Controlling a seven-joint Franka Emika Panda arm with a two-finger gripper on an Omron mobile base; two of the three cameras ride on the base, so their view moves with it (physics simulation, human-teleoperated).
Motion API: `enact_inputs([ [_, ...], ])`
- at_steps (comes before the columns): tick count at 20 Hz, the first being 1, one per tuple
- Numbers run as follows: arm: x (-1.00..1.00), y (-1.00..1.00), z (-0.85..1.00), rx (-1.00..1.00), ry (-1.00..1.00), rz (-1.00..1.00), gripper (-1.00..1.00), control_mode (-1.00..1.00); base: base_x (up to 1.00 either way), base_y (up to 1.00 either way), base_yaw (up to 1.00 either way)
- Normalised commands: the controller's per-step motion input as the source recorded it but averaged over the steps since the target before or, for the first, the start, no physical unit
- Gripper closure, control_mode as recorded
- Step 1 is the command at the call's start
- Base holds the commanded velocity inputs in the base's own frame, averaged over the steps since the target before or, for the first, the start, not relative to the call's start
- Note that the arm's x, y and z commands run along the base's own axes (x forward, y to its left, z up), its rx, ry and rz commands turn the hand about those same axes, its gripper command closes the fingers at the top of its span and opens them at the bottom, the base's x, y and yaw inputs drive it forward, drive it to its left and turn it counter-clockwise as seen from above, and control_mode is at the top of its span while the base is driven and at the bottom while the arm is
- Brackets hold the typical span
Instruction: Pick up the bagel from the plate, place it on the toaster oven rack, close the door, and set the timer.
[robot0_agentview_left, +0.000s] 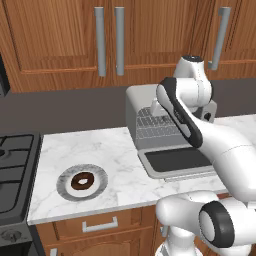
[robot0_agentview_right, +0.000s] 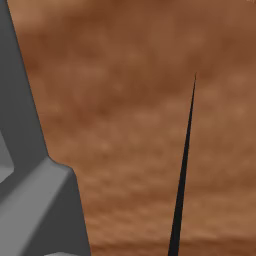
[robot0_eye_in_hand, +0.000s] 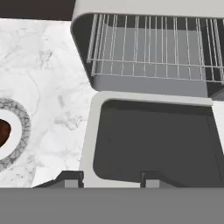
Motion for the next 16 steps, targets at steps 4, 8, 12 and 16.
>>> enact_inputs([
  [4, -0.35, -0.04, 0.00, 0.00, -0.11, 0.00, -1.00, -1.00, 0.00, 0.00, 0.00],
  [8, -0.68, -0.45, 0.00, 0.08, -0.21, -0.11, -1.00, -1.00, 0.00, 0.00, 0.00],
  [12, -0.46, -0.41, 0.00, 0.17, -0.20, -0.21, -1.00, -1.00, 0.00, 0.00, 0.00],
  [16, -0.24, -0.44, -0.01, 0.27, -0.02, -0.22, -1.00, -1.00, 0.00, 0.00, 0.00],
])
